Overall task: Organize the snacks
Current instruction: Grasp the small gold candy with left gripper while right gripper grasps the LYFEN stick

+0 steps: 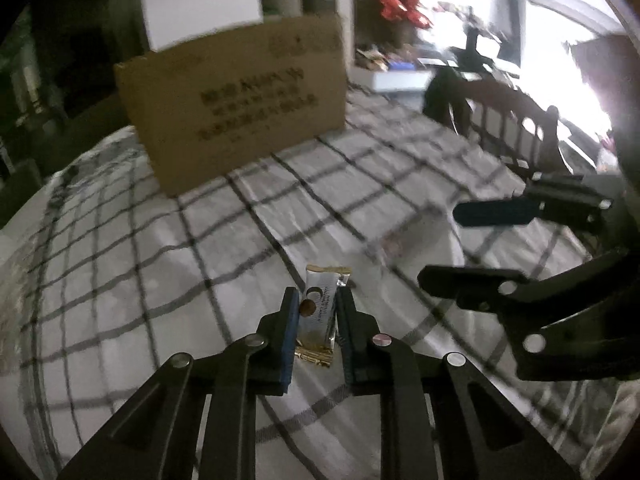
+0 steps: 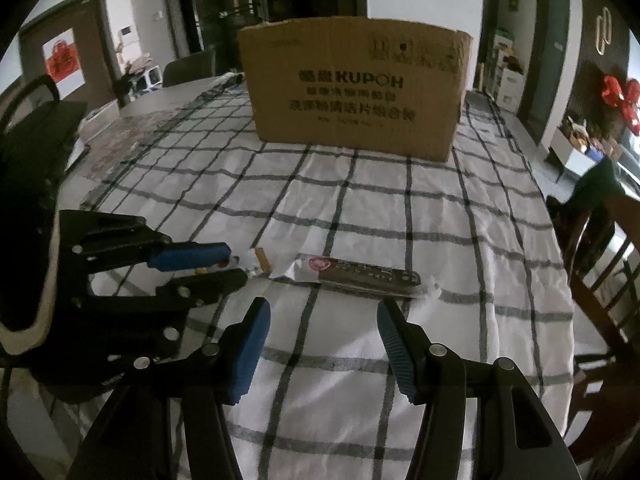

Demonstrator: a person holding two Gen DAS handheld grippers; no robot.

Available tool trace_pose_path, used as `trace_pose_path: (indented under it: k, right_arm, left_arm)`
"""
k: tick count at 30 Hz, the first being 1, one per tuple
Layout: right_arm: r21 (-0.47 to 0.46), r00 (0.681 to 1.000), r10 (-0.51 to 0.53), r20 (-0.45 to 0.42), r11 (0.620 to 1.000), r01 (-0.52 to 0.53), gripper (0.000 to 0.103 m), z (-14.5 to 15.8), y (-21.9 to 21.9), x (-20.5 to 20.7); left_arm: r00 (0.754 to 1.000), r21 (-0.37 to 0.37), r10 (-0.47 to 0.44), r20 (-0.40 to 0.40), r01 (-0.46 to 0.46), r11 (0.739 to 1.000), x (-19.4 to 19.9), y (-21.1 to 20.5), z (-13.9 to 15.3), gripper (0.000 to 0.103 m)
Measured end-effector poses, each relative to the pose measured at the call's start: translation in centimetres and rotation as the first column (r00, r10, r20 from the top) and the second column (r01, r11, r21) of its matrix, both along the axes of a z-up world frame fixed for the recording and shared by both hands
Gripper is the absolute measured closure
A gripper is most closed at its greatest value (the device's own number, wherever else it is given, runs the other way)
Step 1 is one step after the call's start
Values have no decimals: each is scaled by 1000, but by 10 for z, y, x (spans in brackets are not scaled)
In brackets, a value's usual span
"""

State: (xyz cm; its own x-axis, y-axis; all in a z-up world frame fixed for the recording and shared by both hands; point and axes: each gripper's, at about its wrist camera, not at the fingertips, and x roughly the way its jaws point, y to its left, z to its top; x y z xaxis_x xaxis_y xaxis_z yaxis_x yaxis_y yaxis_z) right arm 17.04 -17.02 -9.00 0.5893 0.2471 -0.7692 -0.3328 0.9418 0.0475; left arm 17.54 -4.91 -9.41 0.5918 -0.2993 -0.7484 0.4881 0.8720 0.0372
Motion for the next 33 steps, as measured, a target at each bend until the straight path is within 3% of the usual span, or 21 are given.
trace_pose_path:
  k: [5,10,15,19,23,26,29,33]
  right_arm:
    - [6,996,90,-2,996,-90,46,5,-9,10]
    - [-42,971,238,-33,970,-239,47,3,-12,27]
    - [-123,908,413,-63,900,-418,47,3,-3,42]
    - [-135,831,538,-143,821,-555,53,-4,7,57]
    - [-127,775,599,-202,769,-627,58,-12,14,67]
    - [-129,753,618,-228,747,-652,61,-19,17,70]
    - [-106,743,624,-240,744,-659,68,-22,16,71]
    - [-69,768,595,-236,778,-624,76,-22,12,75]
  left_arm:
    - [992,-51,116,49,-114,992,-9,-4,16,83]
    - [979,-95,201,24,-198,976,-8,-13,18,83]
    - [962,-114,271,13,-268,957,-5,-20,17,83]
    - [934,-126,357,17,-352,927,-6,-19,16,83]
    - [931,-121,365,11,-361,925,-7,-23,13,83]
    - [927,-119,375,-1,-372,921,-4,-21,11,83]
    - [922,-123,386,-10,-384,915,-1,-19,11,83]
    - [919,-125,394,-2,-391,912,-1,-18,13,83]
